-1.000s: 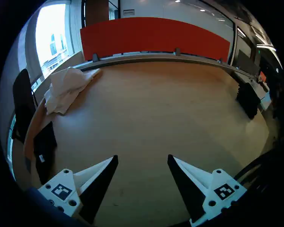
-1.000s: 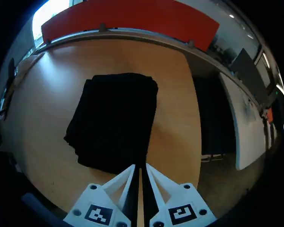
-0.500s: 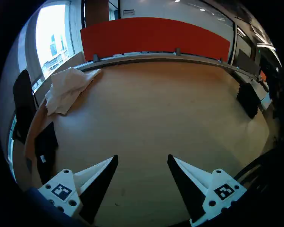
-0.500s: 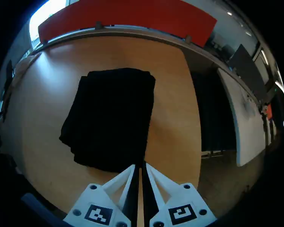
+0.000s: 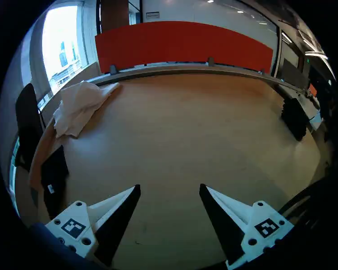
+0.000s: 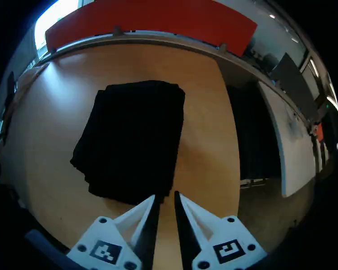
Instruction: Fold towel
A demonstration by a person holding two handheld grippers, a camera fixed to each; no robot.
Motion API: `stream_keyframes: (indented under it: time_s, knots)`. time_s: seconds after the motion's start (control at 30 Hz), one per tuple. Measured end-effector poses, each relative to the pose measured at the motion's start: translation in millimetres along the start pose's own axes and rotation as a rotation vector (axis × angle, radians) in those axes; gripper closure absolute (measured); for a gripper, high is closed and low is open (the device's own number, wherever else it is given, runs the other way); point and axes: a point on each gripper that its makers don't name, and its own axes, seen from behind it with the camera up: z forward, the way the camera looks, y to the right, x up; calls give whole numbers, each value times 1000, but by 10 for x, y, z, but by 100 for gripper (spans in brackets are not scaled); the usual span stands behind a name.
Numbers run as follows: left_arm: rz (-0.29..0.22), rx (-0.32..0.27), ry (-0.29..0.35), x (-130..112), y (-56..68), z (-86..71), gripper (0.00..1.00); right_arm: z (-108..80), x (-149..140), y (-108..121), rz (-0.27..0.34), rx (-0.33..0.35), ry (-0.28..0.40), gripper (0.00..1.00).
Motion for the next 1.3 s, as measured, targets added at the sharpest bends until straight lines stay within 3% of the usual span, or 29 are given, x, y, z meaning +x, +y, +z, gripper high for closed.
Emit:
stream_keyframes:
  time_s: [0.17,0.27,0.67,1.0,1.3]
  knots:
    - [-2,-1,2,-4,8,-6,3,-31,-2,-26,9,5,14,14]
    - [-4,-4,4,0,19,-10,3,-39,-8,-45,24,6,21,5]
    - [-11,1,16,19,-2,-9,3,-85,68,-157,102,14,72,2]
    - [-20,38,16,2,-76,29,3,-128,198,-263,215,-3,142,2]
    - [-27,34,25,49,-68,49,3,-167,270,-375,295,-25,193,2]
